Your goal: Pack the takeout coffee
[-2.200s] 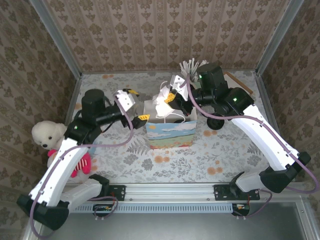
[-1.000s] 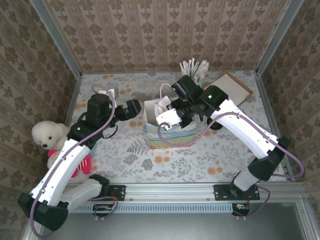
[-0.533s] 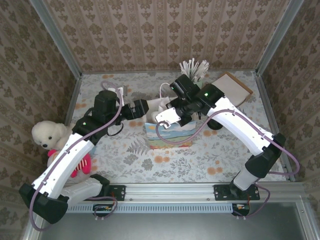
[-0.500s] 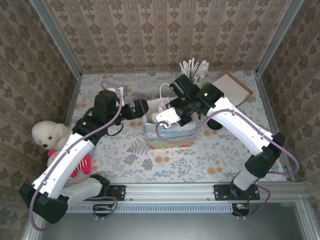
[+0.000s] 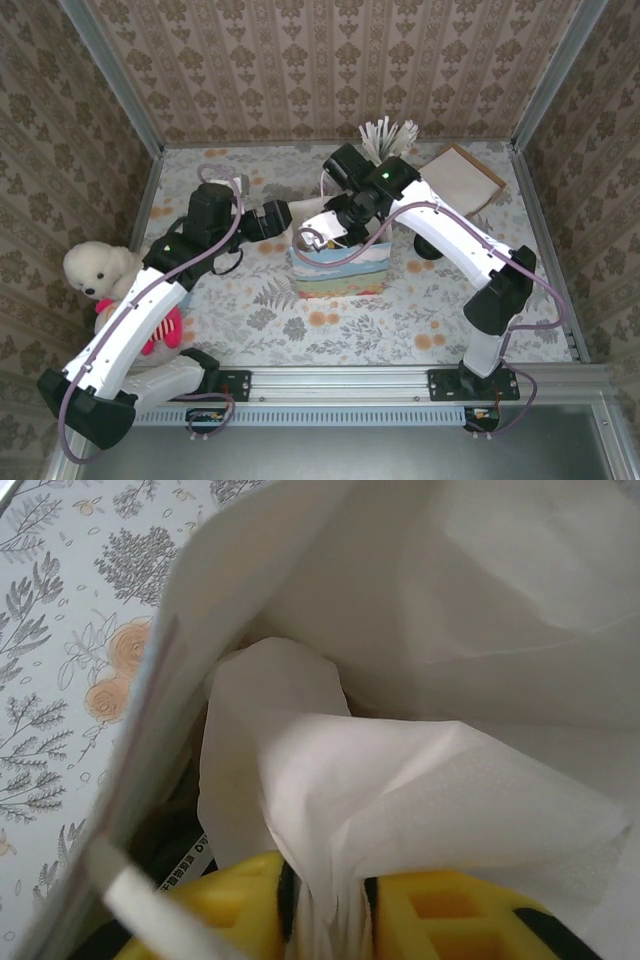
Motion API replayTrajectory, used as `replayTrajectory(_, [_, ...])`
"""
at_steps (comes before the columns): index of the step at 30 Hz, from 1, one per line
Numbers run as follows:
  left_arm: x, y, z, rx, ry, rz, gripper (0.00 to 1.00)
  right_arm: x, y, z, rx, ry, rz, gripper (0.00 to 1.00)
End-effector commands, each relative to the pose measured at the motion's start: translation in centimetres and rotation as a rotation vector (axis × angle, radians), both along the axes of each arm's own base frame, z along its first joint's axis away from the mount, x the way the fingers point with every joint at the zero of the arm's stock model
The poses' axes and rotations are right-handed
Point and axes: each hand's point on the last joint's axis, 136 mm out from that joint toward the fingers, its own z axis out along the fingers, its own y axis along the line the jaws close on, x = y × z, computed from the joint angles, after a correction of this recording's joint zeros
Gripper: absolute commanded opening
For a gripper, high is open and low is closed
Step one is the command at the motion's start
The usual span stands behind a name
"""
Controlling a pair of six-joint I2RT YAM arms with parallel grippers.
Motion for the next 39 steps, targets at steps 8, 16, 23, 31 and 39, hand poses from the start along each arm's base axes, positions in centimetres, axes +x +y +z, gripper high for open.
replayTrajectory(8, [-0.6,0.9,0.0,0.002,-0.008,0.021,1.0,0.0,-0.1,-0.6,-0.043,0.035,0.039,0.46])
replayTrajectory(16, [-0.5,0.8,-0.1,0.002,0.0,0.021,1.0,-0.1,-0.5,3.1,0.021,-0.087,0.045,0.78])
replayTrajectory(23, [-0.4,0.9,0.0,-0.015,0.003,0.033,1.0,-0.5,-1.4,4.9,0.072,-0.189,0.054,0.9])
replayTrajectory(31, [-0.9,-0.5,0.8,-0.046,-0.007,-0.056,1.0,-0.5,-2.3,8.6,0.188,-0.345,0.004,1.0])
replayTrajectory(39, [-1.8,-2.4,0.0,-0.023,0.062,-0.152,0.85,1.9,-5.2,16.3,0.571,-0.54,-0.449,1.0])
